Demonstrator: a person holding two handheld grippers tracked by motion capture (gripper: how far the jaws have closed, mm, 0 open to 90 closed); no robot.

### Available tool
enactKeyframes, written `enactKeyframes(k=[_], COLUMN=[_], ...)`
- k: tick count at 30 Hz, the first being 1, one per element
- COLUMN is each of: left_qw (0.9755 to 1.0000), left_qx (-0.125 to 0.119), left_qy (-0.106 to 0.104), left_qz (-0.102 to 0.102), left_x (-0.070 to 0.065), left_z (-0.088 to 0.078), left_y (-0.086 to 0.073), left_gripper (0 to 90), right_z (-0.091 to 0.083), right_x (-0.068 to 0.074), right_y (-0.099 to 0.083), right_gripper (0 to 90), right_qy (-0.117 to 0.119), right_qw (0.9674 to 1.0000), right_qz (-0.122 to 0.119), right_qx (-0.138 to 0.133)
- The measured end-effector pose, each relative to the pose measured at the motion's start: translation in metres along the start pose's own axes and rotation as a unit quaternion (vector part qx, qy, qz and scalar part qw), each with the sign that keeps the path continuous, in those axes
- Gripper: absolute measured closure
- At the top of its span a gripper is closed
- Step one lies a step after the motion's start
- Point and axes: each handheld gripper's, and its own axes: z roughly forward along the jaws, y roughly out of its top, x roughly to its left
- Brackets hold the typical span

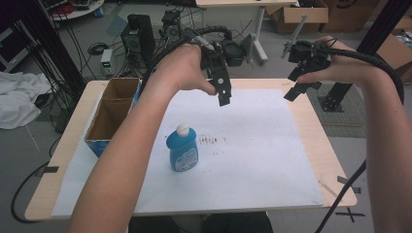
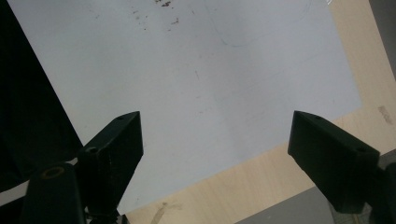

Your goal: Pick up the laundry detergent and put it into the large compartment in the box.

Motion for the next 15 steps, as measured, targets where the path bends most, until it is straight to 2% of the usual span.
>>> enactKeyframes(k=[7, 11, 15], left_qw=[1.0, 0.9999, 0.9999], left_qx=[0.004, 0.01, 0.01], left_qy=[0.003, 0.0, -0.003], left_qz=[-0.005, -0.002, -0.007], left_x=[-0.004, -0.009, -0.015], left_z=[-0.003, -0.003, 0.0], left_y=[-0.017, -0.03, -0.046], left_gripper=[6.7, 6.6, 6.3], right_z=[0.001, 0.002, 0.004], right_x=[0.001, 0.002, 0.006], right_y=[0.0, 0.0, 0.002], right_gripper=[17.9, 17.8, 17.6], right_qy=[0.001, 0.001, 0.001], right_qw=[1.0, 1.0, 1.0], right_qz=[0.0, 0.001, 0.001], right_qx=[-0.001, -0.001, 0.0])
